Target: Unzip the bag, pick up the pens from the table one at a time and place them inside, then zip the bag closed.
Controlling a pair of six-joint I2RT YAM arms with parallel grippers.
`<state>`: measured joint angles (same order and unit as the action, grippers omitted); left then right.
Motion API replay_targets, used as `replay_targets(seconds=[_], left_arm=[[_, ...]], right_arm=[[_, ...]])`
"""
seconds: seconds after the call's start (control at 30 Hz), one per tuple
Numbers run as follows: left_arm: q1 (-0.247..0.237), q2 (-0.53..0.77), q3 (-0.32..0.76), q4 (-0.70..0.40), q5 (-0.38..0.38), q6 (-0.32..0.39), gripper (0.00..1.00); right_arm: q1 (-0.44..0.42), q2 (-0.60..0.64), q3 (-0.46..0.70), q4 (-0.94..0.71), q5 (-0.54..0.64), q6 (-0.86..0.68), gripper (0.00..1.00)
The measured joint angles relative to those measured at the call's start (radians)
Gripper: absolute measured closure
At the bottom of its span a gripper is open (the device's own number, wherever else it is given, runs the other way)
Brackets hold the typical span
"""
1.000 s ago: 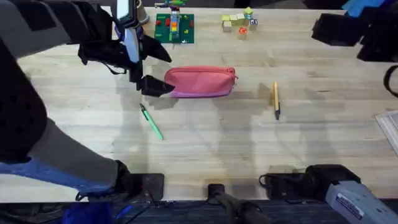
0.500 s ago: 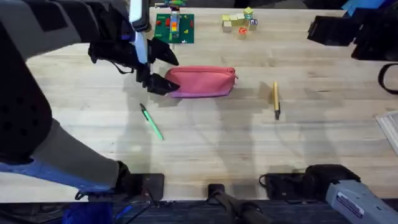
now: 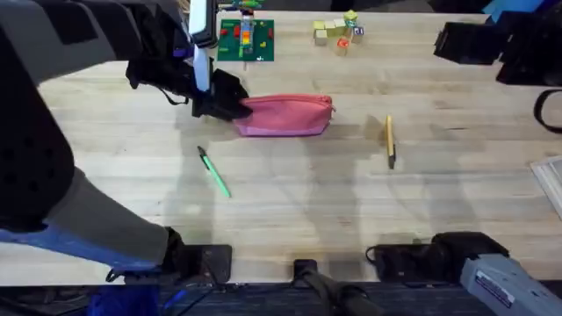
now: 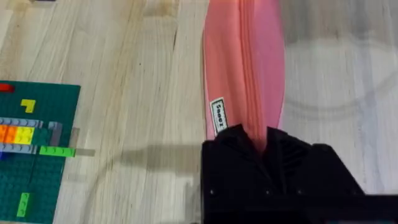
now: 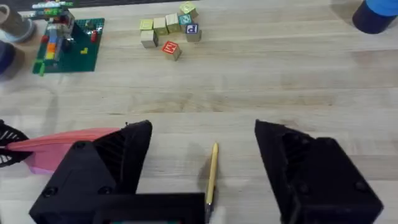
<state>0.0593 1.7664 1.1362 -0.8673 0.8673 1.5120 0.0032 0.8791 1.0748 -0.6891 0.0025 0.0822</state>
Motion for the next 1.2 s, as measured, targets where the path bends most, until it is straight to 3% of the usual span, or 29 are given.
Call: replay_targets(seconds=[0.1, 0.3, 0.43, 0.83, 1.2], left_arm=[[0.0, 0.0, 0.0, 0.0, 0.0, 0.0, 0.957], [0.0, 0.0, 0.0, 0.0, 0.0, 0.0, 0.957], [0.0, 0.0, 0.0, 0.0, 0.0, 0.0, 0.957], [0.0, 0.0, 0.0, 0.0, 0.0, 0.0, 0.956], [0.0, 0.0, 0.0, 0.0, 0.0, 0.0, 0.957]], right_arm=[[-0.002, 0.001, 0.0, -0.001, -0.031, -0.031, 0.005], [-0.005, 0.068, 0.002, -0.049, -0.298, -0.327, 0.005], [-0.005, 0.151, 0.002, -0.047, -0.414, -0.474, 0.005], [-0.005, 0.318, 0.002, -0.018, -0.489, -0.592, 0.005], [0.015, 0.347, 0.002, -0.042, -0.572, -0.6, 0.005]])
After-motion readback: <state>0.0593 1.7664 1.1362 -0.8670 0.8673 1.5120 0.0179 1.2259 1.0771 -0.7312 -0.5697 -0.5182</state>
